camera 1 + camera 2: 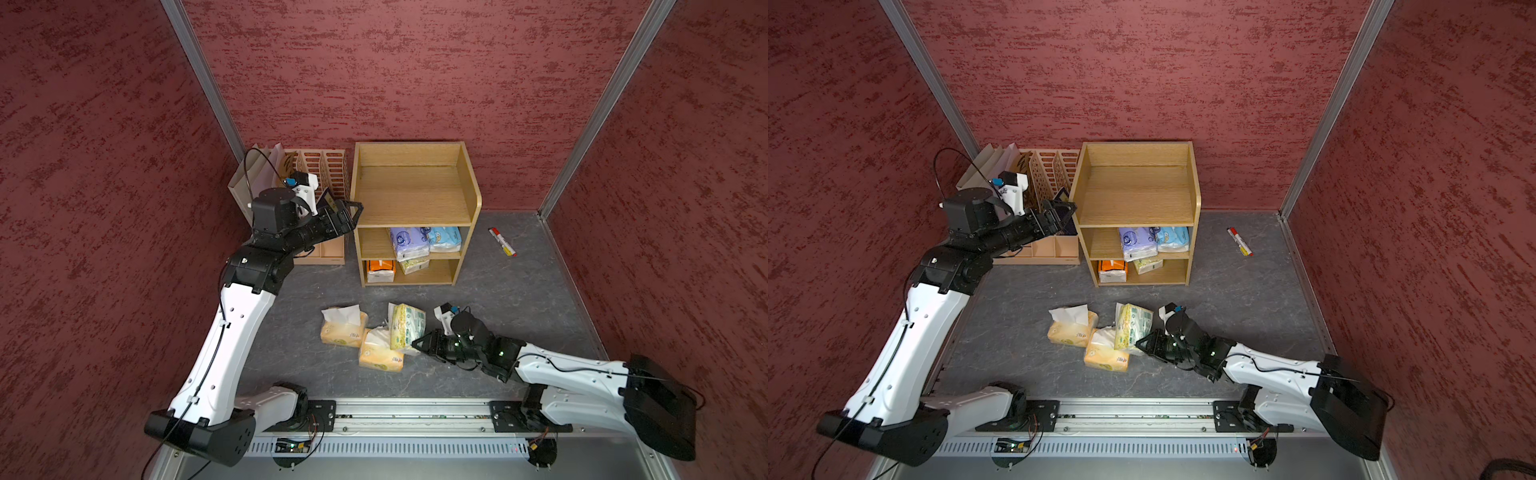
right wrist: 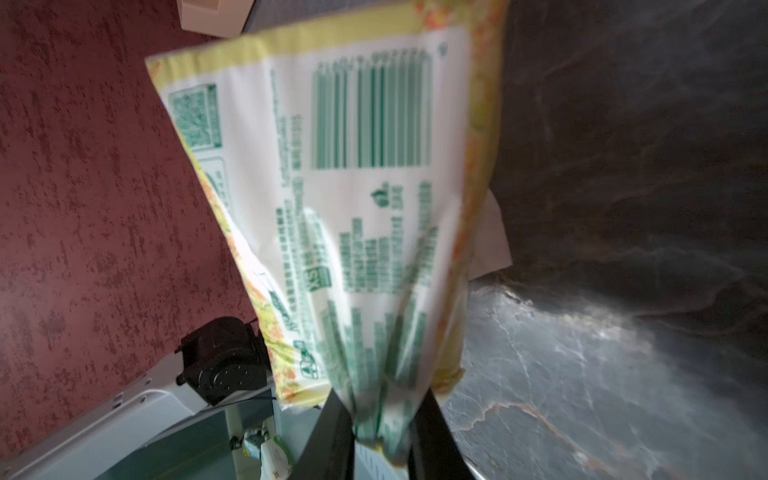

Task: Remove the tissue boxes from the shelf
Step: Place the box of tissues at the center of the board.

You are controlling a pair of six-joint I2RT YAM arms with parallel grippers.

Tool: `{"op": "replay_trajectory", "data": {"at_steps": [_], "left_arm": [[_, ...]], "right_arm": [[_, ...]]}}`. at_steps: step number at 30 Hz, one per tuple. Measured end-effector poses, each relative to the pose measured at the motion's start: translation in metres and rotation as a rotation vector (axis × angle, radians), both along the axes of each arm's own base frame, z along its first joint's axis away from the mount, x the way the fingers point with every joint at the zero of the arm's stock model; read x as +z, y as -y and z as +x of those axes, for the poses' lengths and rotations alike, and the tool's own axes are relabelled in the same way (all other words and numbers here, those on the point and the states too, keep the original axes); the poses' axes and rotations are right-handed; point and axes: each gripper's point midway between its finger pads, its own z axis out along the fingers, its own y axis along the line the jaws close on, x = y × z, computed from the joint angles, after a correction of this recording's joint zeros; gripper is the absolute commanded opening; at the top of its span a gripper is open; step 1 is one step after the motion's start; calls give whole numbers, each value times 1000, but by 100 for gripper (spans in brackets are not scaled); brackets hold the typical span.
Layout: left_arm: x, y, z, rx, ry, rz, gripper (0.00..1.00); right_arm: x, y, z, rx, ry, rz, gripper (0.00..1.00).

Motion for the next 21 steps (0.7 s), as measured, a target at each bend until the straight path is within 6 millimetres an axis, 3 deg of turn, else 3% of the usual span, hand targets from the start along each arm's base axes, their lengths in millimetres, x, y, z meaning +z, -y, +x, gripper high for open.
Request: {"op": "replay_trajectory", "data": {"at_steps": [1,3,6,10,16,18,21], "left_arm": [[0,0,0,-1,0,0,100],[0,2,0,-4,3,-1,100],[1,3,0,-9,5,-1,100],[1,4,0,-11,10,7,100],[1,4,0,-14,17,16,100],[2,4,0,-15,21,17,100],[2,4,0,-16,24,18,100]], "right_arm": [[-2,-2,-3,21,-11,-8,40],[-2,-4,-5,53,-27,-37,59],[2,-3,-5,76,-32,-108,71],[24,20,1,12,-2,-228,78],[94,61,15,-121,73,-379,83],[101,65,18,-128,63,-438,85],[92,67,21,-124,13,-565,85]]}}
